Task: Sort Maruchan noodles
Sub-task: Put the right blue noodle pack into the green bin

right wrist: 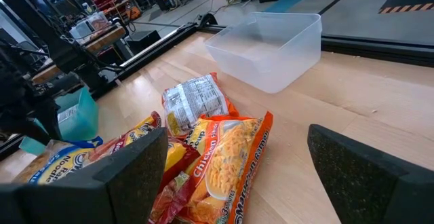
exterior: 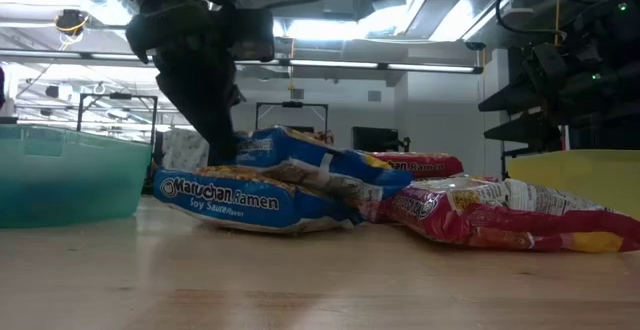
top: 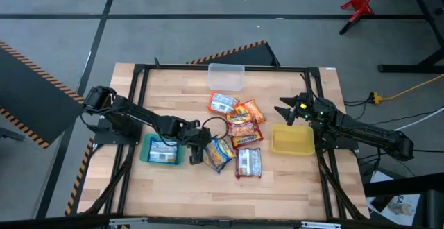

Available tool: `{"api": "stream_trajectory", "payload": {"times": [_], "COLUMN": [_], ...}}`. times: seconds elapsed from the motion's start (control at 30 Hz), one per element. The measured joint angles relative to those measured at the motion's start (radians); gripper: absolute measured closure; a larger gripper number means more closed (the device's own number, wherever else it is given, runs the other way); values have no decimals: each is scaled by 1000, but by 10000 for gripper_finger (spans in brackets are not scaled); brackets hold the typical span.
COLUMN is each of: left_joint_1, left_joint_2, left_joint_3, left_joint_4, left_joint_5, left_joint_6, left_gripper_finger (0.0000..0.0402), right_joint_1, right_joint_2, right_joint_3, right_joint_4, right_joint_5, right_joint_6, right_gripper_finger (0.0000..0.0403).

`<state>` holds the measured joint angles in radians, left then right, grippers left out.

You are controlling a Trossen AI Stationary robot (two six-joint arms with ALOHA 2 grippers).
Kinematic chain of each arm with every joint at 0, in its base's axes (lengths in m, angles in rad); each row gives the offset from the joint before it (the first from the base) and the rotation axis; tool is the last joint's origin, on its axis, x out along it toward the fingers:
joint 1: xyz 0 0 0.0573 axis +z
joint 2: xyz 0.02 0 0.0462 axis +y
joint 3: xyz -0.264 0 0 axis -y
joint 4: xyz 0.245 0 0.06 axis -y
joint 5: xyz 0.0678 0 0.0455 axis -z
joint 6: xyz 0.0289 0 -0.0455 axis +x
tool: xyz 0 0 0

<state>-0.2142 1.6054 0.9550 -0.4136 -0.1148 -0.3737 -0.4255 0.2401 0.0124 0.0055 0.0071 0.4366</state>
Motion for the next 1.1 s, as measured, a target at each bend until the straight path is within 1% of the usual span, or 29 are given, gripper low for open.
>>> {"api": "stream_trajectory", "payload": {"times": [0.13, 0.33, 0.53, 0.73, 0.9, 1.1], "left_joint_1": [0, -23, -59, -116, -159, -201], "left_joint_2": [-1, -38, -103, -170, -224, -254], "left_joint_3": [0, 1, 0, 0, 0, 2], "left_joint_4": [3, -6, -18, -43, -73, -84], "left_joint_5": [-79, -132, -217, -272, -321, -376], "left_joint_6": [-81, -181, -308, -403, -451, -471], "left_gripper_finger": [400, 401, 401, 401, 401, 401], "right_joint_1": [0, 0, 0, 0, 0, 0], "right_joint_2": [0, 0, 4, 8, 9, 13], "right_joint_3": [0, 0, 0, 0, 0, 0], "right_joint_4": [0, 0, 0, 1, 1, 1], "right_joint_5": [0, 1, 6, 10, 11, 12], "right_joint_6": [0, 0, 1, 1, 0, 0], "right_gripper_finger": [63, 63, 63, 63, 63, 63]}}
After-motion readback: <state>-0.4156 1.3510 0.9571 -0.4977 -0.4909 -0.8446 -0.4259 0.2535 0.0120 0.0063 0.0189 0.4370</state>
